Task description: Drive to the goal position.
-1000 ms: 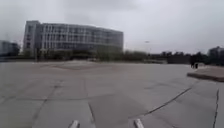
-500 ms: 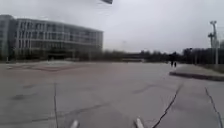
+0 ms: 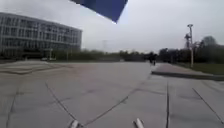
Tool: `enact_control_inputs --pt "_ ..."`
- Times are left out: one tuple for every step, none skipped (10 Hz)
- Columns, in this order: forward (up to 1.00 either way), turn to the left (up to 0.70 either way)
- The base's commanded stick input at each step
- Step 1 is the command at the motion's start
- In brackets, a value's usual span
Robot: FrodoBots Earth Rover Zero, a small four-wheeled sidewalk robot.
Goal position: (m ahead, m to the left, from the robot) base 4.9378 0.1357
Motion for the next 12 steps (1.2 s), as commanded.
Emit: enact_control_inputs --pt "1.0 -0.34" --pt "1.0 -0.18" --pt "1.0 -0.02" --pt "1.0 0.0" --pt "1.0 0.0" --pt "1.0 0.0" --pt "1.0 0.0" --pt "1.0 0.0" --pt "1.0 0.0" --pt "1.0 0.0" --pt "1.0 0.0" --pt "1.0 0.0"
